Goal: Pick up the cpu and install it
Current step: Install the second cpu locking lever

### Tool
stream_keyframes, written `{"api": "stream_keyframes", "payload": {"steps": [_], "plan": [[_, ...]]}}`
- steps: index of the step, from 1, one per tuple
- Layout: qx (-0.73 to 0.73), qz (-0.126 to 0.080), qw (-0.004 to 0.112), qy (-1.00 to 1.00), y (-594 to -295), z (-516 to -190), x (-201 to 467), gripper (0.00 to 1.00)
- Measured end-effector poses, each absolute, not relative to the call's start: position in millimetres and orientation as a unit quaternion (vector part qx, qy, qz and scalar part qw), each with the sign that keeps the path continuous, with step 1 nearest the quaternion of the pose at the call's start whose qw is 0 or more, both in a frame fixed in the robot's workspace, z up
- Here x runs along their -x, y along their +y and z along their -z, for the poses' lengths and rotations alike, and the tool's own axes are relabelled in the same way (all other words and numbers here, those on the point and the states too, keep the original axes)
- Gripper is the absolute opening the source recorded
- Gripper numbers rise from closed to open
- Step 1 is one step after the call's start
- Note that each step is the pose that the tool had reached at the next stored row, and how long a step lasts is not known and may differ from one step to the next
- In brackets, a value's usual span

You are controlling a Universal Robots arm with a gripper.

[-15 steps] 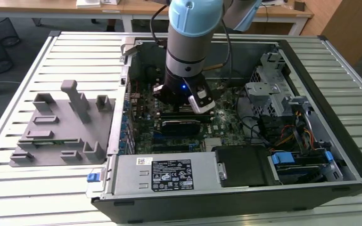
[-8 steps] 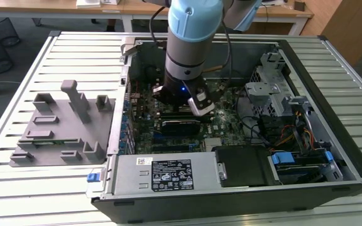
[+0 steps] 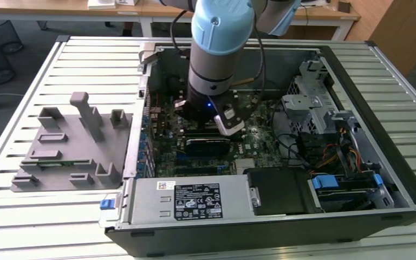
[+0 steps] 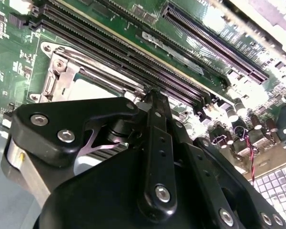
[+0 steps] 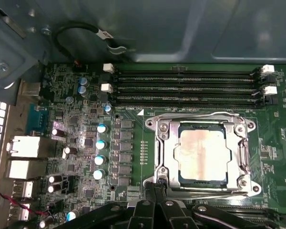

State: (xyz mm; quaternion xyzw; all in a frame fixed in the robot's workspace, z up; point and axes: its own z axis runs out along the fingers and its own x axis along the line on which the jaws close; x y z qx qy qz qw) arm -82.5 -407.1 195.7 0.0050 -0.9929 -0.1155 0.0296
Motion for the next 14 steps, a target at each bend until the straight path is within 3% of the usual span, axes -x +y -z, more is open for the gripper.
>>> {"api": "stream_keyframes", "payload": {"steps": [14], "plan": [[-0.006, 0.129, 0.029, -0.991, -407.0, -190.4, 88.2, 0.11]]}}
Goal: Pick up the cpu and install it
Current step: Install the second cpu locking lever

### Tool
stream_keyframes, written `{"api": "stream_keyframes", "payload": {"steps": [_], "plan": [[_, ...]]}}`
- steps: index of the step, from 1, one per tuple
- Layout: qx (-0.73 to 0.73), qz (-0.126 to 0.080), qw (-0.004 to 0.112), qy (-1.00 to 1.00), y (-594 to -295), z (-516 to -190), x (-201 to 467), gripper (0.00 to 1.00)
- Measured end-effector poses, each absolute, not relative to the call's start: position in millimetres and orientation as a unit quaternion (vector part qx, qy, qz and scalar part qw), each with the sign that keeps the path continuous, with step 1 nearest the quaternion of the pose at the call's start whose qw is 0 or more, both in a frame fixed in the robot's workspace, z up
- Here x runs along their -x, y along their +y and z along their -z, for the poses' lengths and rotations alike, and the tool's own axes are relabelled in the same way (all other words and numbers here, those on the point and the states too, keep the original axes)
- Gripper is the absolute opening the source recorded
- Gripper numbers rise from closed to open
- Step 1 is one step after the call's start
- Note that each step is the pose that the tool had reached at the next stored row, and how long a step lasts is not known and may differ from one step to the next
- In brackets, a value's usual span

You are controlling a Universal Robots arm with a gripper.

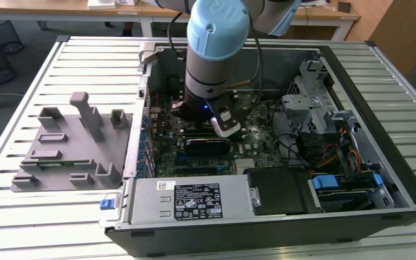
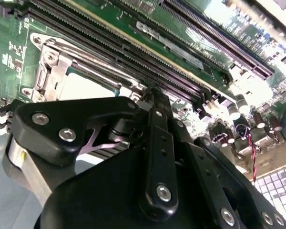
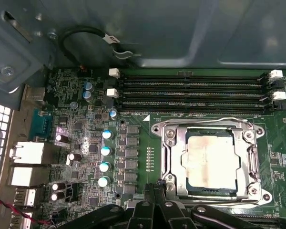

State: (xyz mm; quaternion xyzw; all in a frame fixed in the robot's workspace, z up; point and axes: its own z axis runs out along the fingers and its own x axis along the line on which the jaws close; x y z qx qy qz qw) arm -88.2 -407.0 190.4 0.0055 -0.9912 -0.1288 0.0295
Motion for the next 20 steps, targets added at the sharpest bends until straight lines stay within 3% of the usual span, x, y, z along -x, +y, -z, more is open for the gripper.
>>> {"api": "stream_keyframes", "payload": {"steps": [20], "plan": [[-0.006, 0.129, 0.029, -0.991, -407, -226, 88, 0.11]]}}
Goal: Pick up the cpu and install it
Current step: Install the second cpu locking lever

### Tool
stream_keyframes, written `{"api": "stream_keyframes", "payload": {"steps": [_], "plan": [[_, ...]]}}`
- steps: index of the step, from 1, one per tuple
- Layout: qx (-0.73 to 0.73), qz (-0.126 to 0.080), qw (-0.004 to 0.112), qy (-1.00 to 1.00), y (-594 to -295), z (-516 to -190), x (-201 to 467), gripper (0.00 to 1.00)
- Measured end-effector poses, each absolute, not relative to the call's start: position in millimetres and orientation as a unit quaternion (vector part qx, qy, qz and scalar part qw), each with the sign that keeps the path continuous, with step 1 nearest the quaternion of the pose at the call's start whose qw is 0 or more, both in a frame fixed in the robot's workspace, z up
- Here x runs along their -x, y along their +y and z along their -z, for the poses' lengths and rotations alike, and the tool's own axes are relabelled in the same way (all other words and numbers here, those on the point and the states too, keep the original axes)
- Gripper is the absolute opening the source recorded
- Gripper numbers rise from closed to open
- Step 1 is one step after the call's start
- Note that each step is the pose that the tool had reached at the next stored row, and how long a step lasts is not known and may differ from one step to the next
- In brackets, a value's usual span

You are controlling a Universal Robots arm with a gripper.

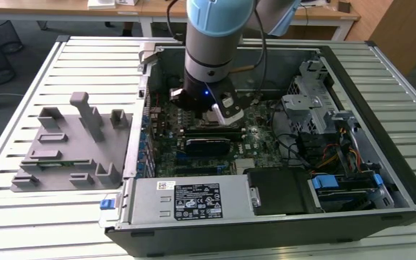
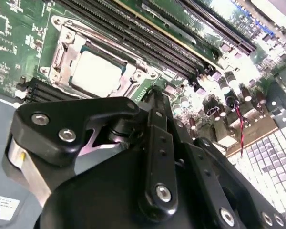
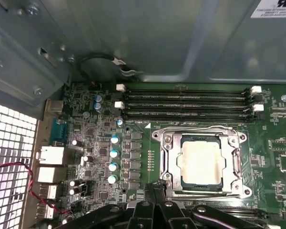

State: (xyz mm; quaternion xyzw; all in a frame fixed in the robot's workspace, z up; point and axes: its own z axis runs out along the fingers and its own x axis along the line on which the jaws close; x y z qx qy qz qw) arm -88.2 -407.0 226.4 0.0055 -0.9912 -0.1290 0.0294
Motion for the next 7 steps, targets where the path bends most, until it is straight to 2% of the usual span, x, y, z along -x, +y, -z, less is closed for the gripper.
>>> {"api": "stream_keyframes", "payload": {"steps": [7], "plan": [[-0.006, 0.129, 0.029, -0.991, -406.8, -233.8, 88.1, 0.11]]}}
